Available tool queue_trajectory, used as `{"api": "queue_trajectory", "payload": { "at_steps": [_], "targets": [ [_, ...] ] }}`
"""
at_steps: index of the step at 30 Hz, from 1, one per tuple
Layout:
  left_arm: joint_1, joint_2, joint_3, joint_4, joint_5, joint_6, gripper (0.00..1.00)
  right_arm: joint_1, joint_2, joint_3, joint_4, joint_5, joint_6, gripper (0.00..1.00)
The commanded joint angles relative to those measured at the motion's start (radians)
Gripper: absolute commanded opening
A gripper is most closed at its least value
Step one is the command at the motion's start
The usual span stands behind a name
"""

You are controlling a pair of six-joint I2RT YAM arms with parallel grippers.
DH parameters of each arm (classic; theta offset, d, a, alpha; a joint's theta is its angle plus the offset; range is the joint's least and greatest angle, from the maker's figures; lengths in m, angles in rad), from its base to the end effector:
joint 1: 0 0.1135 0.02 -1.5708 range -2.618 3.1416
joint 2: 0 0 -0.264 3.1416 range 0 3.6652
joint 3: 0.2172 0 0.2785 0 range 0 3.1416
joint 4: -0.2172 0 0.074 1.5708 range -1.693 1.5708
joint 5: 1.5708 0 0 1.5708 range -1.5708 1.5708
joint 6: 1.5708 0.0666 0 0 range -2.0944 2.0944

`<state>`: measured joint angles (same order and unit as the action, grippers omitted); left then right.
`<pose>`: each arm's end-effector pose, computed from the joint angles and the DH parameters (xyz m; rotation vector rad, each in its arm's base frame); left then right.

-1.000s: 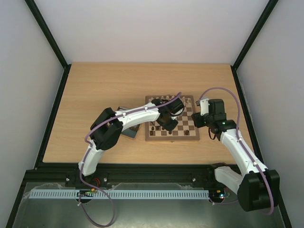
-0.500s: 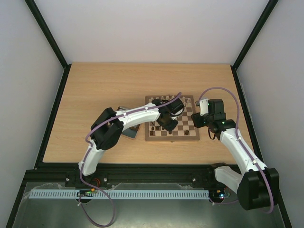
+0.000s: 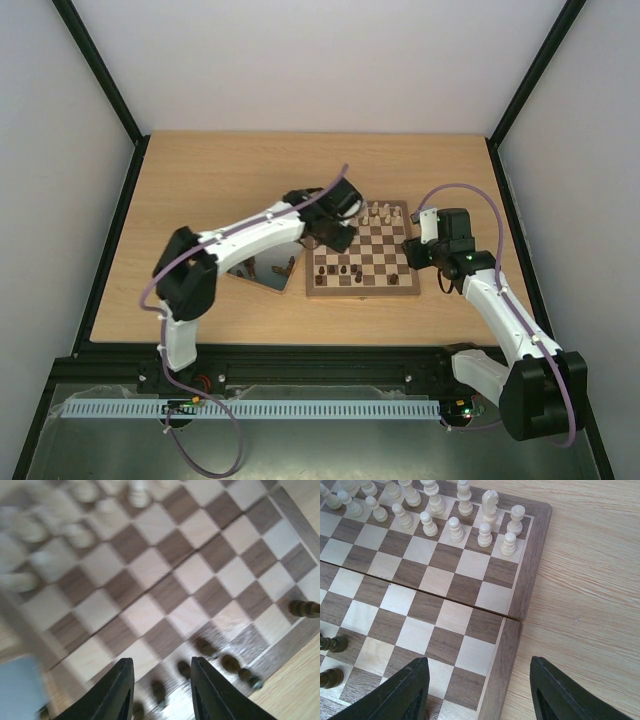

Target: Set up the chess pieces on the board

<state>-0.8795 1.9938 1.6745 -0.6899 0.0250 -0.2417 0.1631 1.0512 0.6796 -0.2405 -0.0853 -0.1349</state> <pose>0.3049 -0.3711 0.2069 0.8385 2.5092 -0.4337 0.2744 0.0509 0.2192 -0.3717 2.1505 0.1091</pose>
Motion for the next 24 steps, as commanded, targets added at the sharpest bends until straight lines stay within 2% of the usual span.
{"api": "queue_trajectory", "payload": {
  "at_steps": [1, 5, 10, 16, 19, 24],
  "targets": [
    [0.107, -0.169, -0.114, -0.052, -0.096, -0.058, 0.3, -0.004, 0.0, 0.009, -0.014, -0.016, -0.011, 0.57],
    [0.241, -0.279, -0.277, -0.094, -0.185, -0.1, 0.26, -0.004, -0.003, 0.01, -0.018, -0.03, -0.019, 0.57],
    [0.369, -0.346, -0.416, -0.099, -0.173, -0.108, 0.22, -0.004, -0.007, 0.01, -0.02, -0.035, -0.022, 0.57],
    [0.398, -0.3, -0.442, -0.091, -0.226, -0.126, 0.22, -0.004, 0.008, 0.012, -0.023, -0.042, -0.023, 0.57],
    [0.4, -0.273, -0.437, -0.081, -0.26, -0.147, 0.28, -0.004, 0.013, 0.012, -0.026, -0.048, -0.023, 0.57],
    [0.435, -0.234, -0.445, -0.038, -0.238, -0.178, 0.28, -0.004, 0.021, 0.013, -0.028, -0.059, -0.025, 0.57]
  ]
}}
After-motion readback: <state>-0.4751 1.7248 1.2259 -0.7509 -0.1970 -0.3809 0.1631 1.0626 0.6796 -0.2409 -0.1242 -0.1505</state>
